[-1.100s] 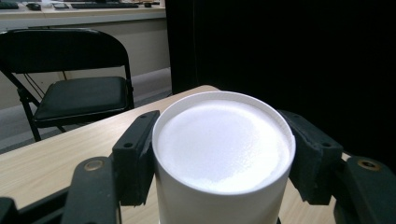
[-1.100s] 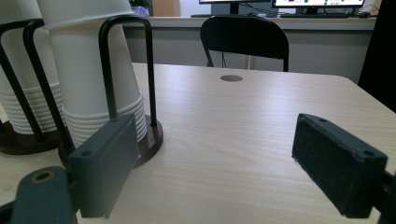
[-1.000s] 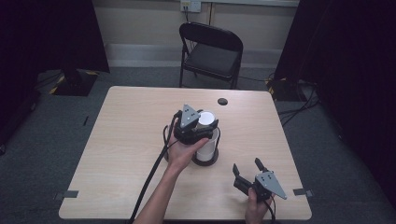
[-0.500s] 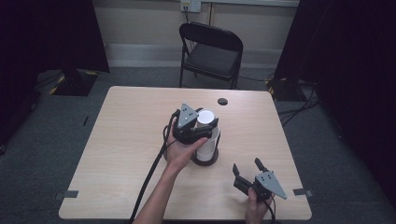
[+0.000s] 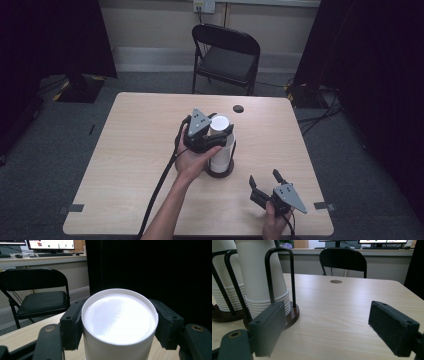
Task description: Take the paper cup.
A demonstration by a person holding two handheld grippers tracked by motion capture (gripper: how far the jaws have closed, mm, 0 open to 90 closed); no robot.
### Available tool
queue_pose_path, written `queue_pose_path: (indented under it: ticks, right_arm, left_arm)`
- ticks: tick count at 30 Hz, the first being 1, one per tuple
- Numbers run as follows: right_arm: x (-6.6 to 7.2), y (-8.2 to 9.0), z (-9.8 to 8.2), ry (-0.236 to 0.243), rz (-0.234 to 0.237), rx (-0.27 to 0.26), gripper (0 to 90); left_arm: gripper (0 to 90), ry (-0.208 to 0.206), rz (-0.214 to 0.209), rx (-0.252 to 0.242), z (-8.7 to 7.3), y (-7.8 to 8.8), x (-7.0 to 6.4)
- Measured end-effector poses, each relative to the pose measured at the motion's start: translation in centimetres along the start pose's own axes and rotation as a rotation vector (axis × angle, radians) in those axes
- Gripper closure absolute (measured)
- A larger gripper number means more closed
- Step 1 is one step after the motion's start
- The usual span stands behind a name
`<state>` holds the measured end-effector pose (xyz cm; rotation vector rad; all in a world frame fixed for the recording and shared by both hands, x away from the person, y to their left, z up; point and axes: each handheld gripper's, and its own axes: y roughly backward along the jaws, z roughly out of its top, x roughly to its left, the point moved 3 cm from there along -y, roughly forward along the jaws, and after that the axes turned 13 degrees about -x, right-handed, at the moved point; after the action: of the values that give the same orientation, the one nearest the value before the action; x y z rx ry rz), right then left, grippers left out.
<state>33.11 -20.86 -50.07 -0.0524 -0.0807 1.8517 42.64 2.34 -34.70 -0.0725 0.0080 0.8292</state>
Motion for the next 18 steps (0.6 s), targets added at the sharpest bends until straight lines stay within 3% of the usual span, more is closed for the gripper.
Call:
queue_pose_path:
  ticks: [10,18]
  right_arm:
    - [0.0,0.0,0.0,-0.001,0.001,0.000,13.5]
    - [0.0,0.0,0.0,-0.003,0.000,0.000,13.5]
  left_arm:
    - [33.9,0.019,0.006,-0.037,1.2,0.8,0.1]
    - [33.8,0.039,0.003,-0.064,1.5,2.5,0.4]
